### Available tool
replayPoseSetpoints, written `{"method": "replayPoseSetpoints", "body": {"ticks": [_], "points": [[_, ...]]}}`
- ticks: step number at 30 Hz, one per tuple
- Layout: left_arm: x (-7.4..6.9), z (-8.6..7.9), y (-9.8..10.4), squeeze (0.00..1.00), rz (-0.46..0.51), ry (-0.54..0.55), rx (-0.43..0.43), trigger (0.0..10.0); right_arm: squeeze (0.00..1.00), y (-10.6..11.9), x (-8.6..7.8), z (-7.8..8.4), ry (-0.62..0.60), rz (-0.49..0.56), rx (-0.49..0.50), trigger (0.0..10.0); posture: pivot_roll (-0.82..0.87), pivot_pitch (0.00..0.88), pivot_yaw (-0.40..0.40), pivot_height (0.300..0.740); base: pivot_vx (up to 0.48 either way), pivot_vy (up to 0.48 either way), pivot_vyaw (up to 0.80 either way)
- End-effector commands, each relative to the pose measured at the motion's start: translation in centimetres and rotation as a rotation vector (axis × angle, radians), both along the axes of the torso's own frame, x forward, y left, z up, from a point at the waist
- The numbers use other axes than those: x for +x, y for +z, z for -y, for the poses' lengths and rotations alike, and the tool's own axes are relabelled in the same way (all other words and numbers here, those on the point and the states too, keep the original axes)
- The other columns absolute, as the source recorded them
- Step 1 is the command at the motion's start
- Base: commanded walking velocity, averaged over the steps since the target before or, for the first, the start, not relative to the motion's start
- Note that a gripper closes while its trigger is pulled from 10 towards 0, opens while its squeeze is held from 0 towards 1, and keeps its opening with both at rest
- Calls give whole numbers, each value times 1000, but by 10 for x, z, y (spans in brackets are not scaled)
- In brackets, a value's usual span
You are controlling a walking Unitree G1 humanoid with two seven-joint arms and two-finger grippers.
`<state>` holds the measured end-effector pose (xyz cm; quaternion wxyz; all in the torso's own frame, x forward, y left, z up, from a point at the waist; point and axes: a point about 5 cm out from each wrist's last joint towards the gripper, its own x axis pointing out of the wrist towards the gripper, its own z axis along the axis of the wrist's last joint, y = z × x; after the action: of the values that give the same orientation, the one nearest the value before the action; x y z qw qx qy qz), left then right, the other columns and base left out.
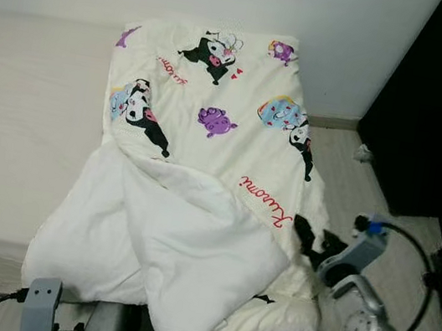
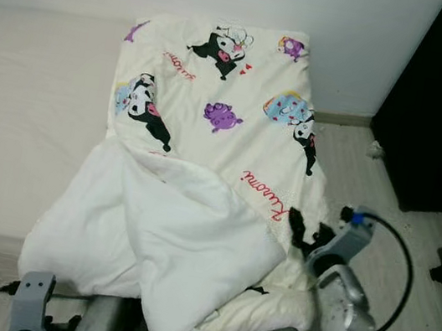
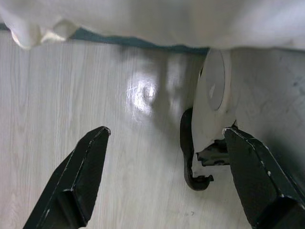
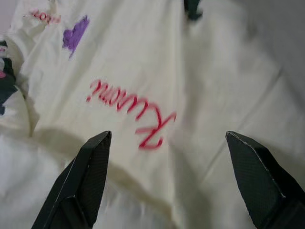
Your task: Clean up the room
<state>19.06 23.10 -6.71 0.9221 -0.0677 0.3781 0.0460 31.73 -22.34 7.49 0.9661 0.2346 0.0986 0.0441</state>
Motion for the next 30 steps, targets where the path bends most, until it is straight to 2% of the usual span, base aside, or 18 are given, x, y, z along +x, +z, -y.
{"method": "replayPoseSetpoints", "body": {"ticks": [1, 5, 8, 10, 11, 13, 14, 16, 17, 18, 20, 21, 24, 25, 30], "points": [[-11, 3, -6, 0, -32, -15, -23, 10000, 0, -7, 0, -7, 8, -1, 77, 10000, -82, 246, 56, 566, 0, 0, 0], [-14, -3, -6, 0, -34, -11, -14, 10000, 0, -12, 0, -13, 20, -21, 108, 10000, -68, 263, 59, 566, 0, 0, 0], [-21, -13, -6, 0, -37, -4, 4, 10000, 0, -22, 0, -25, 36, -83, 118, 10000, -49, 288, 63, 566, 0, 0, 0], [-21, -13, -6, 0, -37, -4, 4, 10000, 0, -22, 0, -25, 36, -83, 118, 10000, -49, 288, 63, 566, 0, 0, 0], [-24, -16, -6, 0, -40, -4, 10, 10000, 0, -24, 1, -31, 52, -101, 126, 10000, -43, 298, 63, 566, 0, 0, 0], [-30, -19, -7, 0, -47, -5, 16, 10000, 0, -27, -1, -53, 164, -120, 155, 10000, -37, 312, 64, 566, 0, 0, 0], [-30, -19, -7, 0, -47, -5, 16, 10000, 0, -27, -1, -53, 164, -120, 155, 10000, -37, 312, 64, 566, 0, 0, 0], [-32, -19, -8, 0, -51, -7, 18, 10000, 0, -31, -4, -68, 257, -137, 150, 10000, -36, 315, 64, 566, 0, 0, 0], [-32, -19, -8, 0, -51, -7, 18, 10000, 0, -31, -4, -68, 257, -137, 150, 10000, -36, 315, 64, 566, 0, 0, 0], [-32, -18, -9, 0, -52, -10, 15, 10000, 0, -32, -6, -75, 311, -139, 146, 10000, -38, 315, 63, 566, 0, 0, 0], [-32, -18, -9, 0, -52, -11, 15, 10000, 0, -32, -6, -76, 324, -130, 152, 10000, -41, 311, 61, 566, 0, 0, 0], [-31, -16, -9, 0, -52, -14, 11, 10000, 0, -30, -5, -76, 330, -105, 152, 1373, -46, 305, 61, 566, 0, 0, 0], [-30, -16, -8, 0, -52, -15, 10, 10000, 0, -29, -5, -75, 331, -94, 146, 1373, -46, 305, 61, 566, 0, 0, 0], [-29, -15, -8, 0, -51, -16, 8, 10000, 0, -28, -4, -73, 328, -85, 148, 0, -50, 296, 59, 566, 0, 0, 0], [-26, -10, -8, 0, -47, -22, 1, 10000, 0, -20, 0, -67, 313, -29, 139, 0, -56, 282, 57, 566, 0, 0, 0]]}}
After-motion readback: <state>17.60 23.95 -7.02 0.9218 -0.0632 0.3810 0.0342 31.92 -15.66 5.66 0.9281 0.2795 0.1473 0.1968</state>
